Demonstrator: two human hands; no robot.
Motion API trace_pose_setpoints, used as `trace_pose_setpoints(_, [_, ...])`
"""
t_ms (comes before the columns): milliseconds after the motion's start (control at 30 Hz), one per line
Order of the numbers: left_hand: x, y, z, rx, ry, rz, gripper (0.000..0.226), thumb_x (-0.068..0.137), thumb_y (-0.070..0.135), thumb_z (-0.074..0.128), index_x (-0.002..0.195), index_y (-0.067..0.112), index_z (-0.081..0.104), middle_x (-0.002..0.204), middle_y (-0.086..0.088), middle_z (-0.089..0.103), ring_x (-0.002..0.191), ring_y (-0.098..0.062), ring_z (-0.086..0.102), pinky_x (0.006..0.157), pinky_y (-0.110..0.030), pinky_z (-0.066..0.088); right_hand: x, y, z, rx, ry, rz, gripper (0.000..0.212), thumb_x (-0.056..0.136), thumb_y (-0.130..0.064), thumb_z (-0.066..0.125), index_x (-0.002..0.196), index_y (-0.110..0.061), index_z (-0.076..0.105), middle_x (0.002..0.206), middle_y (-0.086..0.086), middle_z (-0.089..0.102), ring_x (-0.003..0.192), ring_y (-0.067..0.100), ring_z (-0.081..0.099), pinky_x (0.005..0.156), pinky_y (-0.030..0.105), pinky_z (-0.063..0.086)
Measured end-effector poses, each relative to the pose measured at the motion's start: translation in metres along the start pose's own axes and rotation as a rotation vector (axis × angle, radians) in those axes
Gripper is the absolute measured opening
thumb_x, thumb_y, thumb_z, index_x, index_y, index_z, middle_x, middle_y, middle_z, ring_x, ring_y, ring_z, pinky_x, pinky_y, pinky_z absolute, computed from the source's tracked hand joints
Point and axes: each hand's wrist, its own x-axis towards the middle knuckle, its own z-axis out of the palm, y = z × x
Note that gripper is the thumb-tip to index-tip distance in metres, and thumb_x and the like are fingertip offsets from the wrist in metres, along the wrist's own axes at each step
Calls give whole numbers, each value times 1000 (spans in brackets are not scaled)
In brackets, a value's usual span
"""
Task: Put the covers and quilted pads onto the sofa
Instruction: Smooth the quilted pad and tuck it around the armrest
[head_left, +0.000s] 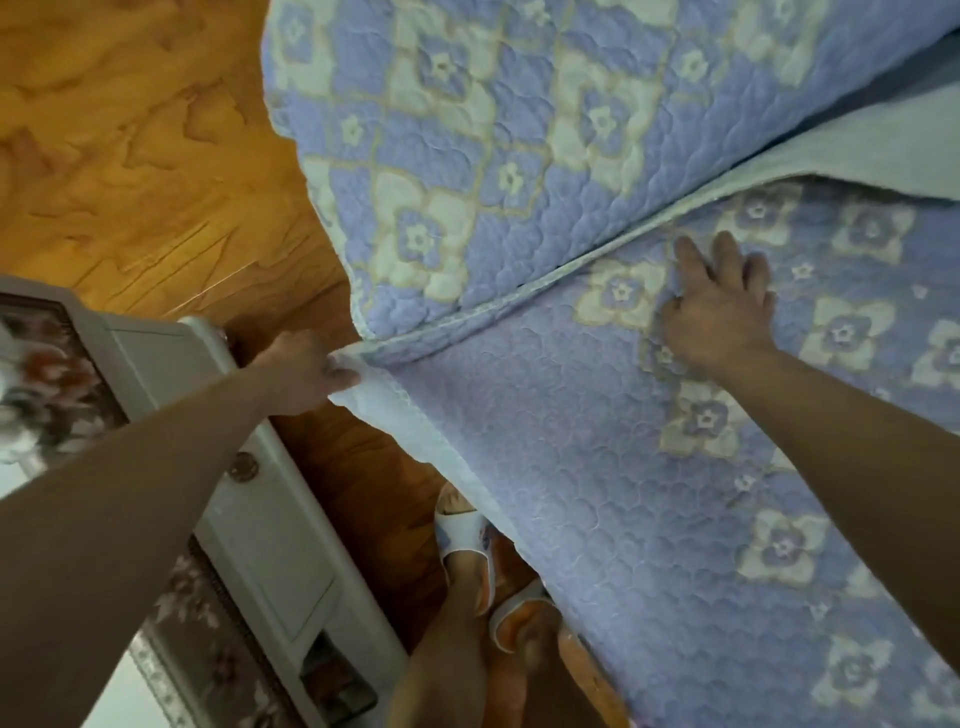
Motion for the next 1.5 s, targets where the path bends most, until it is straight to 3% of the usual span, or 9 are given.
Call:
trace_pose_setpoints(100, [0, 4, 11, 87, 309, -153, 54, 103, 54, 33, 119, 16, 68, 129, -10, 55, 126, -33, 44, 107, -49, 35, 1, -5, 2, -4, 15, 32, 65, 97, -36, 44, 154, -41, 14, 165, -2, -1, 150, 38, -3, 119, 58, 10])
trace_pose_setpoints(267, [-24, 81, 56, -681, 227, -636, 59, 102, 30, 41, 155, 10, 24, 158, -19, 20, 142, -43, 26, 117, -52, 25, 10, -12, 7, -9, 15, 101, 65, 100, -33, 39, 156, -44, 7, 167, -6, -7, 151, 37, -8, 121, 60, 5])
trace_pose_setpoints(367, [-77, 136, 86, -927, 426, -379, 62, 95, 20, 55, 151, 10, 30, 155, -20, 22, 138, -41, 31, 114, -51, 33, 10, -13, 4, 24, -2, 96, 68, 99, -31, 39, 155, -48, 5, 166, -10, -10, 152, 36, -10, 121, 61, 4])
trace_pose_setpoints(533, [-131, 202, 119, -54, 496, 789, 61, 103, 36, 39, 160, 30, 19, 168, -11, 6, 154, -36, 0, 124, -55, 9, -1, 8, -9, 208, 30, -61, 72, 86, -37, 39, 156, -36, 23, 167, 0, 7, 152, 34, 4, 123, 52, 10])
trace_pose_setpoints(667, [-99, 213, 105, 437, 335, 623, 66, 102, 57, 15, 157, 38, -16, 163, -8, -31, 147, -44, -29, 116, -70, 3, -57, 56, 0, 310, 191, -142, 62, 96, -22, 47, 155, -12, 32, 164, 13, 19, 151, 32, 14, 123, 44, 16])
trace_pose_setpoints(833, [-142, 275, 100, 526, 257, 399, 73, 97, 40, 36, 158, 12, 8, 162, -26, -11, 149, -50, -5, 114, -66, 23, -194, 172, 73, 390, 295, 232, 55, 96, -22, 45, 148, -6, 40, 155, 24, 32, 141, 44, 32, 113, 54, 34])
trace_pose_setpoints(1000, [-224, 360, 182, 551, 250, 1053, 75, 91, 34, 60, 156, 20, 28, 165, -19, 14, 150, -45, 14, 115, -61, 28, -348, 296, 174, 352, 110, 590, 59, 99, -23, 50, 153, -12, 31, 160, 21, 23, 145, 43, 24, 113, 57, 32])
trace_pose_setpoints(1267, [-349, 461, 421, 784, 56, 1404, 71, 98, 39, 49, 160, 32, 15, 168, -12, 9, 152, -41, 9, 121, -59, 18, -464, 441, 245, 470, 282, 840, 57, 106, -38, 36, 156, -13, 24, 165, 17, 11, 151, 37, 12, 120, 52, 18])
trace_pose_setpoints(1500, [-380, 505, 479, 1023, 136, 982, 77, 95, 65, 17, 157, 34, -18, 166, -11, -19, 150, -48, -8, 117, -65, 9, -652, 579, 359, 620, 23, 1233, 71, 101, -62, 17, 159, -30, -6, 167, 2, -13, 153, 31, -8, 124, 52, 5])
